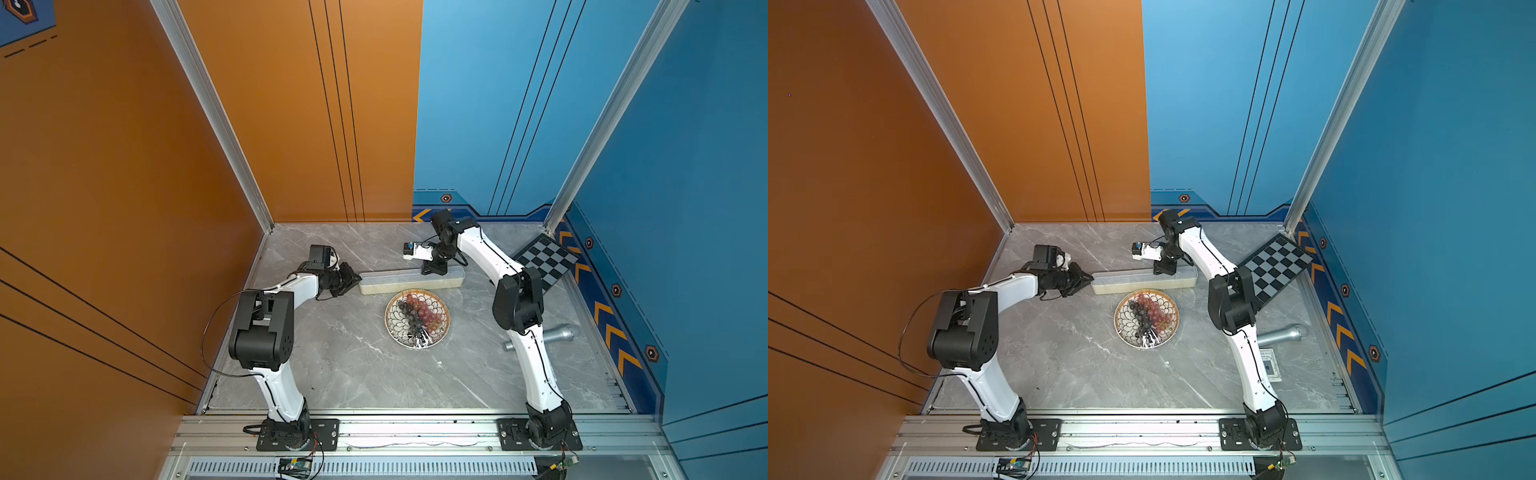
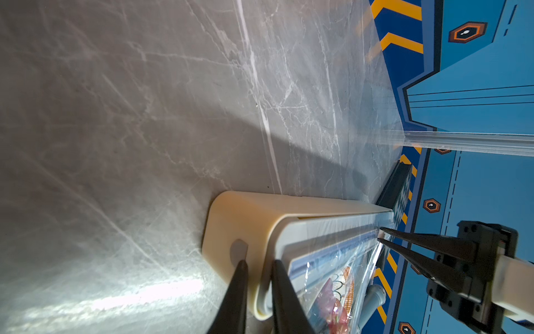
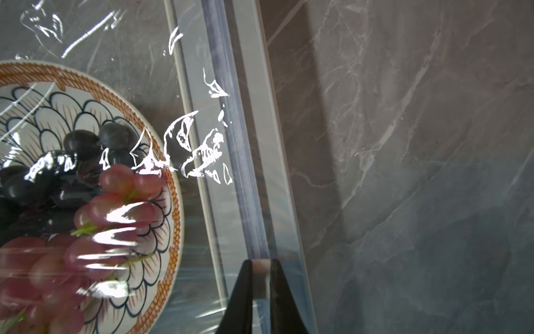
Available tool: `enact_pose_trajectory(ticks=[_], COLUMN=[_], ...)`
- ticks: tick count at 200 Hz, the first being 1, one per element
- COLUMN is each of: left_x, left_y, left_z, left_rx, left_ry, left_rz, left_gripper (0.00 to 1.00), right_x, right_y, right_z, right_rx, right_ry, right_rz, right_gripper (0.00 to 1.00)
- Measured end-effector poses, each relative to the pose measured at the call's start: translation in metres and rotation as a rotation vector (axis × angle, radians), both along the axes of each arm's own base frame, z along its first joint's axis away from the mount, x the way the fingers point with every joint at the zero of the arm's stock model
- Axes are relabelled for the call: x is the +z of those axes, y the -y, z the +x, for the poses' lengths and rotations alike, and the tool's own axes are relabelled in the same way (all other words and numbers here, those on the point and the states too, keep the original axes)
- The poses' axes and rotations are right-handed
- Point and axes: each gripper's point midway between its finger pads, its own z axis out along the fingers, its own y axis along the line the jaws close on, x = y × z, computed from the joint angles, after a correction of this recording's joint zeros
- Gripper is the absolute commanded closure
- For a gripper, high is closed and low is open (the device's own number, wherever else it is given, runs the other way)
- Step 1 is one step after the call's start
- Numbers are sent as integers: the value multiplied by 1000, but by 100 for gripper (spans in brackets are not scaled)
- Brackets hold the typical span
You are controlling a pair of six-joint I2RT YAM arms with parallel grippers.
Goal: Wrap the plate with plastic wrap
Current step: Tear off the plastic wrap from the plastic wrap cutting box.
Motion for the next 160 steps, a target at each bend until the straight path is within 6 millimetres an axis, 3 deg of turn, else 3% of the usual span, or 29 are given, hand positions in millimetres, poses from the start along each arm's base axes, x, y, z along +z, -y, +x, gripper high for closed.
enact_pose_trajectory(ticks=[51,160], left_x=[0,1], left_y=[1,11], left_z=[0,-2], left_rx=[0,-23], left_ry=[1,3], left_rz=[2,2], left_gripper=[84,85], right_x=[0,0], right_y=[-15,-68], right_z=[-2,-9], right_rx=[8,59], right_ry=[1,24], right_rz=[13,97], right_gripper=[88,87])
